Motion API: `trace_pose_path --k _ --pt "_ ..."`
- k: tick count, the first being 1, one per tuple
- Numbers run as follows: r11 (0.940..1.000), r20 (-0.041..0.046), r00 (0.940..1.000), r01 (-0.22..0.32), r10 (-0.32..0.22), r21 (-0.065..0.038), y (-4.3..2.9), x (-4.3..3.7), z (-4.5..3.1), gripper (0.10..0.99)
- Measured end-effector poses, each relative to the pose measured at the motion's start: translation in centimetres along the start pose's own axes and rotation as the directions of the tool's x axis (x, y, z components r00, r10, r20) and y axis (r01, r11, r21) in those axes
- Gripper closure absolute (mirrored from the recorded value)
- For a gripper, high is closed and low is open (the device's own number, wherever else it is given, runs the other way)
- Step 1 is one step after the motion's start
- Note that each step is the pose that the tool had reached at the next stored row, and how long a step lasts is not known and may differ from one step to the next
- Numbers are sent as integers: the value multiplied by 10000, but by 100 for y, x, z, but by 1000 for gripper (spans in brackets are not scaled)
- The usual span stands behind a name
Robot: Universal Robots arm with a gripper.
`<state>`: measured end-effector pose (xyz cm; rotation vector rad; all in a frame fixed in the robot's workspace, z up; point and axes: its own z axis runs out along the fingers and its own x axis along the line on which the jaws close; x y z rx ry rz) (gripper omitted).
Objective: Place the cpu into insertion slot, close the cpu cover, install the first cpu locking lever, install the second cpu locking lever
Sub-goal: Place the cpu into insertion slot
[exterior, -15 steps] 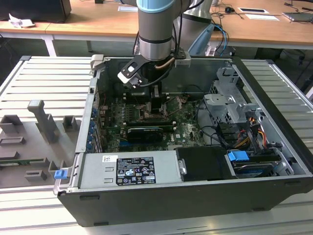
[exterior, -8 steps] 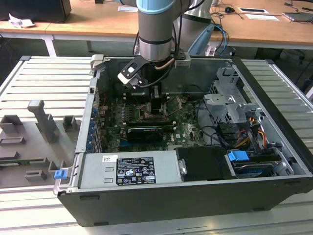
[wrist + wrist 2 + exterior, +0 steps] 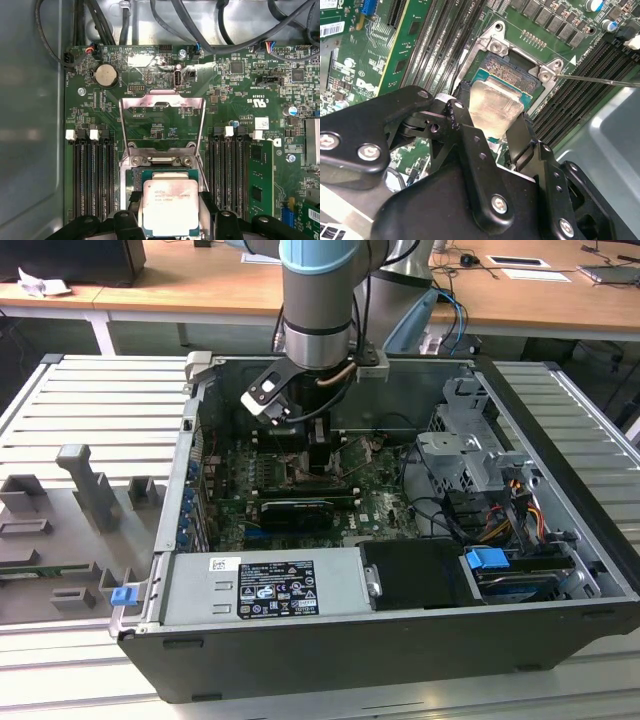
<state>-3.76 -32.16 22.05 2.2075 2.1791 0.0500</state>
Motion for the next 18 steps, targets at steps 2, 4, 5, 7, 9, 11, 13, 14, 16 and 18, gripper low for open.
trace_pose_path --k 2,4,5,7,9,11,13,14,16,18 --pt "10000 0 10000 0 0 -1 0 0 9 553" --pt "10000 0 10000 0 0 0 -1 0 21 553" --pt "10000 0 10000 0 0 -1 -1 0 25 553" --pt "10000 1 10000 0 0 0 -2 0 32 553" --pt "10000 0 10000 -1 1 -1 -2 0 35 553" --pt "10000 -1 10000 0 0 -2 -3 0 38 553" --pt "10000 1 10000 -1 1 -1 -6 0 40 553" --pt "10000 1 10000 0 0 -1 -7 0 41 553" --pt "10000 -3 10000 -3 3 -3 -12 1 48 553" --pt "10000 2 10000 -11 11 0 -18 3 56 553"
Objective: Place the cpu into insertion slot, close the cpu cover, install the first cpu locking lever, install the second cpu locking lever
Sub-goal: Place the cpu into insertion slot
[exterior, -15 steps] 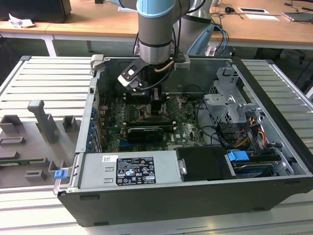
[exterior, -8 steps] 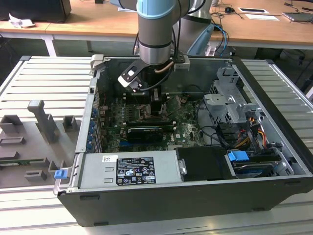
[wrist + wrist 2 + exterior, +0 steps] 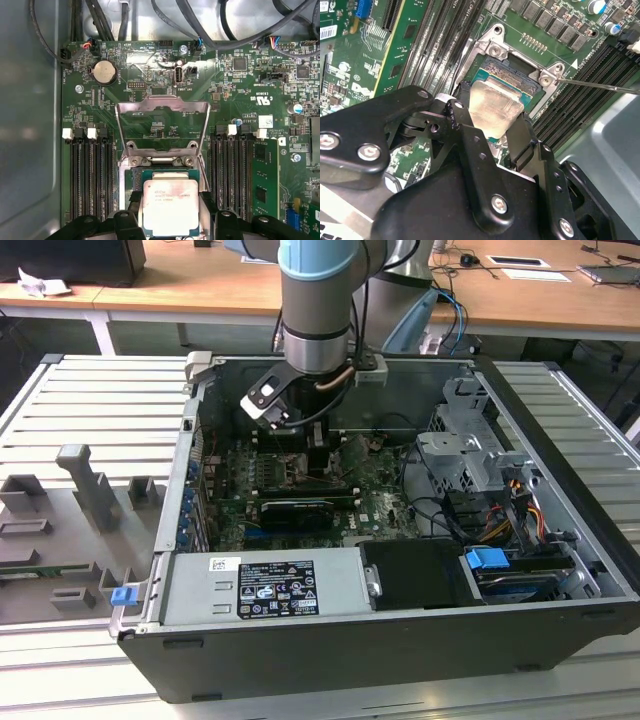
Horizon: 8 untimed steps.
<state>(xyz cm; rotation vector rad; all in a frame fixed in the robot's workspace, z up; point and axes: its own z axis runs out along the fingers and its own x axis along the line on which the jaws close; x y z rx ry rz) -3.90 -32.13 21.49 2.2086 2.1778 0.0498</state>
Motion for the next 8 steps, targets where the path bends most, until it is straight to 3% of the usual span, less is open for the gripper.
trace_pose_path --k 8 --pt "10000 1 10000 0 0 -2 -38 5 9 553"
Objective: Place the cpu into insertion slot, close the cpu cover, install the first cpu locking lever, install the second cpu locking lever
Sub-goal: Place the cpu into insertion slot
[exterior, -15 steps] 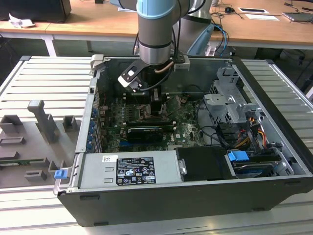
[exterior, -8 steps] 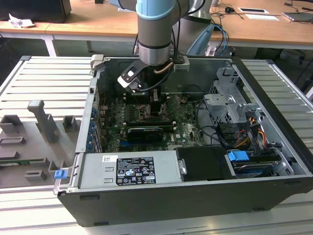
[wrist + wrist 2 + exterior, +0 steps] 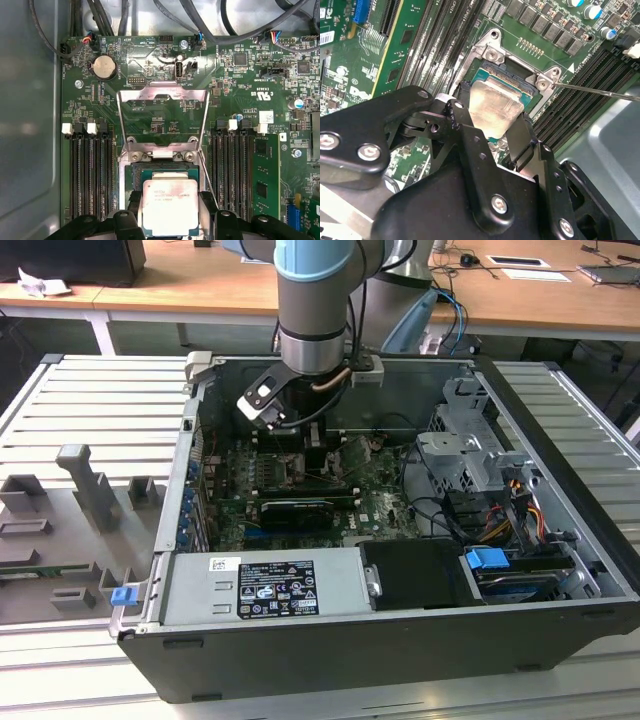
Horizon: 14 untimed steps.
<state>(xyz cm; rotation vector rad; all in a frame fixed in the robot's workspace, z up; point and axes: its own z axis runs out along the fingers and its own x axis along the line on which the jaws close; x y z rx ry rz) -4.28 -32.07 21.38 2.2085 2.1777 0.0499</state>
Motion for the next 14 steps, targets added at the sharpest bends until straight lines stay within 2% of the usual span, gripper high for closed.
trace_pose_path --k 5,14 --pt "10000 4 10000 0 0 0 -13 0 4 553" --pt "10000 3 10000 -30 30 -1 -18 19 75 553"
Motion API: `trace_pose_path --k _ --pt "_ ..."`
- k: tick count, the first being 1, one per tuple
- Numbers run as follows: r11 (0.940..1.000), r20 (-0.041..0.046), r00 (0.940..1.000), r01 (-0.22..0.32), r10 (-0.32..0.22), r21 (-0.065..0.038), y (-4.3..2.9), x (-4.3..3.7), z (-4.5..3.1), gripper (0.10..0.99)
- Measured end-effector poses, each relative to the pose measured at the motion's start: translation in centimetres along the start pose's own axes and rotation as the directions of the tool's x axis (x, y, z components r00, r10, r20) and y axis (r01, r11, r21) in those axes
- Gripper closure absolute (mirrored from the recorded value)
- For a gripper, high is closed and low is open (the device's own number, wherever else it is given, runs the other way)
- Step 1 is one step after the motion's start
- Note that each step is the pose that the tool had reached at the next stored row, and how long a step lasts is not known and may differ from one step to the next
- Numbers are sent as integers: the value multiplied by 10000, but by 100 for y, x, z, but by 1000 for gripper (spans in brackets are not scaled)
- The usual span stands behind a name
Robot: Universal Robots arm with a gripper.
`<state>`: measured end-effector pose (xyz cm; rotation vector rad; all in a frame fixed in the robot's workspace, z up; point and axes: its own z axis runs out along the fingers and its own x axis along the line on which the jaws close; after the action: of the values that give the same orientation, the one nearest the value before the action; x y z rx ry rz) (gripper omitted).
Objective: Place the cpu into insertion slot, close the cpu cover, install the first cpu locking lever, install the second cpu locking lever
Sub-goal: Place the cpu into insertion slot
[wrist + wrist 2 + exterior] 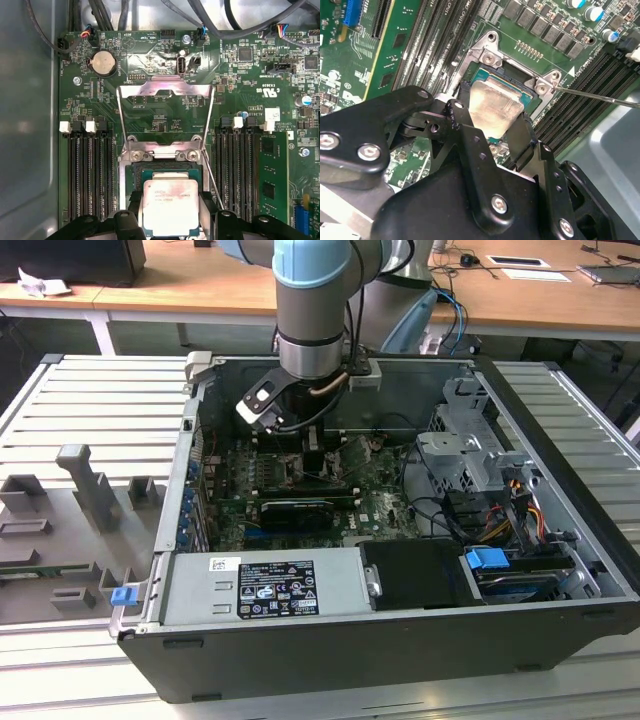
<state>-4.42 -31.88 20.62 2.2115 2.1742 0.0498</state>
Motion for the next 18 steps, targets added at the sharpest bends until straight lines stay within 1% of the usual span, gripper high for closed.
trace_pose_path --k 5,7,12,13,15,16,18 --pt "10000 0 10000 0 0 1 17 21 33 553" --pt "10000 2 10000 6 -6 1 16 21 60 553" --pt "10000 0 10000 5 -5 2 15 22 62 553" --pt "10000 -3 10000 5 -5 -1 15 22 63 537" --pt "10000 -3 10000 6 -6 0 15 22 62 537" --pt "10000 -2 10000 6 -6 0 15 22 62 475" --pt "10000 -10 10000 7 -7 5 18 28 62 475"
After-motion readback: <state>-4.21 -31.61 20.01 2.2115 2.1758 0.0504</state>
